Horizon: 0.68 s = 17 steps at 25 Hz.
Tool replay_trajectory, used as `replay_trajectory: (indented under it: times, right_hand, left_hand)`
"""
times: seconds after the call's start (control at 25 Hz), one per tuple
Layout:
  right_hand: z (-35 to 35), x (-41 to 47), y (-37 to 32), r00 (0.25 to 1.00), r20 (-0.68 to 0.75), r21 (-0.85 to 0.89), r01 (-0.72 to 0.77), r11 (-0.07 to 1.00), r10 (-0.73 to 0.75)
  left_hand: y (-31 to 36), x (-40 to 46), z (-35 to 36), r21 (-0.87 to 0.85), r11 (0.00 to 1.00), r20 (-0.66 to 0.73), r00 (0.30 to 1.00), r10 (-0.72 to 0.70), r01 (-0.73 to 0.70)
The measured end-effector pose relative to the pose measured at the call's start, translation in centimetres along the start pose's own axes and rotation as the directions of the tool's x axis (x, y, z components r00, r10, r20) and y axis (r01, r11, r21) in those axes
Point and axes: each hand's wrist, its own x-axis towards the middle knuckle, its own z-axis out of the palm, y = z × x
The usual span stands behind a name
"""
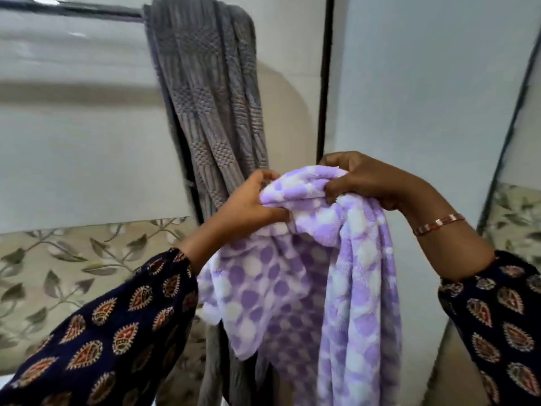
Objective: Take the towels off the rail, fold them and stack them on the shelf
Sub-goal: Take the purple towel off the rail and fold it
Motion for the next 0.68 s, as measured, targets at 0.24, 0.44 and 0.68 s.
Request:
replay_trajectory:
  times: [0.24,0.44,0.68]
  right_hand:
    - [-0.6,-4.5,5.8,0.985,-0.158,-0.008,0.067,0.998,-0.068]
    - [4.0,-7.7,12.9,0.859,-0.511,-0.213,-0.123,0.969,-0.003]
    - [4.4,-10.3,19.6,0.855,-0.422,0.013,-0.327,0.945,0.301]
  left_hand:
    - [3.1,0.2,4.6,-0.312,0.946,0.309,0.951,0.021,0.081]
    - [3.6,1.4,8.9,-0.317,0.932,0.235,0.967,-0.101,0.174]
    - [3.1,3.3,11.7,0.355,0.93,0.237,0.972,0.01,-0.096]
